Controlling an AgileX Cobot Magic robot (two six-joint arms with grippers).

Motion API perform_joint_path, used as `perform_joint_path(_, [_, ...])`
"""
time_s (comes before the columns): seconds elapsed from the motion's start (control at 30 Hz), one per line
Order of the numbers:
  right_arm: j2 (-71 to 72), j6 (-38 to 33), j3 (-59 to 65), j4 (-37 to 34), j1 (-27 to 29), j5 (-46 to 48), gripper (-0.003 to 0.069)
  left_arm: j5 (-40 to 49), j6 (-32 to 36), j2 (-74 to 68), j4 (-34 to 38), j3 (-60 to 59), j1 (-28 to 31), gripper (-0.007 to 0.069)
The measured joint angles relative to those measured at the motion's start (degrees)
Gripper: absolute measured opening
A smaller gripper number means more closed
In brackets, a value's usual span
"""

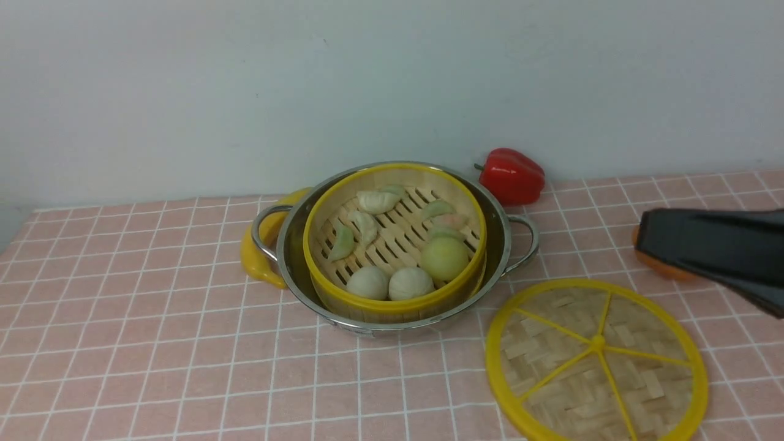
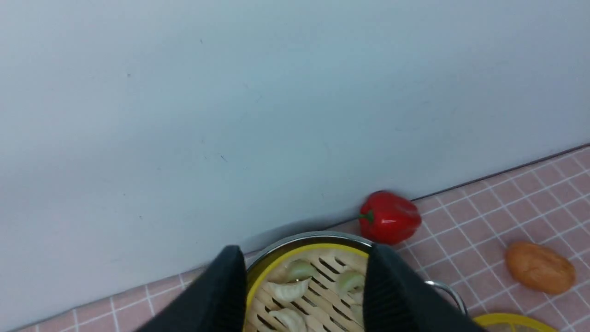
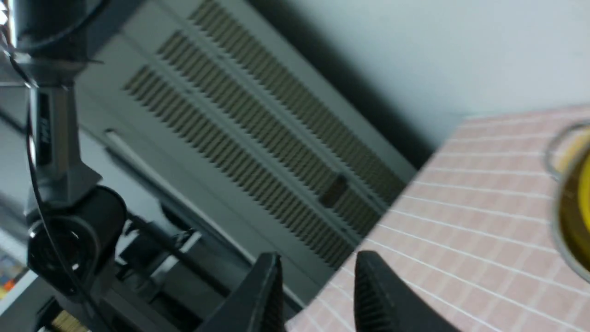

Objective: Place the steamer in the pot on the pink tablecloth, and put the lid on the steamer.
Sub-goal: 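Move the gripper down to the bamboo steamer lid and grasp its center knob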

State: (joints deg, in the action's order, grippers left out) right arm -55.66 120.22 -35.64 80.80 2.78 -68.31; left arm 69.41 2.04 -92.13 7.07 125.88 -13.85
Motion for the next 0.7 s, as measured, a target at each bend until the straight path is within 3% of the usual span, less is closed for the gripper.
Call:
perform_joint_path(0.1, [0.0, 0.0, -0.6, -0.4, -3.4, -0.3, 0.0240, 0.0, 1.0, 8.9, 0.1, -8.2, 0.0, 0.0230])
perform_joint_path(0.2, [0.0, -0.1, -0.8, -0.2, -10.9, 2.2, 0.0240, 0.0, 2.5, 19.0, 0.1, -20.5, 0.0, 0.0125])
perform_joint_path(0.3, [0.0, -0.1, -0.9, 1.5, -19.2, 9.2, 0.0240, 0.2, 3.5, 26.2, 0.1, -30.4, 0.0, 0.0037])
perform_joint_path(0.37, [-0.2, 2.2, -0.9, 6.5, -26.0, 17.6, 0.0240, -0.9, 4.7, 33.3, 0.1, -39.4, 0.0, -0.0015])
perform_joint_path(0.5, [-2.6, 7.7, -0.6, 15.7, -33.1, 27.7, 0.0240, -8.9, 5.3, 43.7, 1.2, -53.6, 0.0, -0.0023])
perform_joint_path(0.7, [-10.3, 6.1, -2.2, 17.4, -33.5, 41.0, 0.0240, -17.9, 5.7, 56.7, 6.0, -69.8, 0.0, -0.0023])
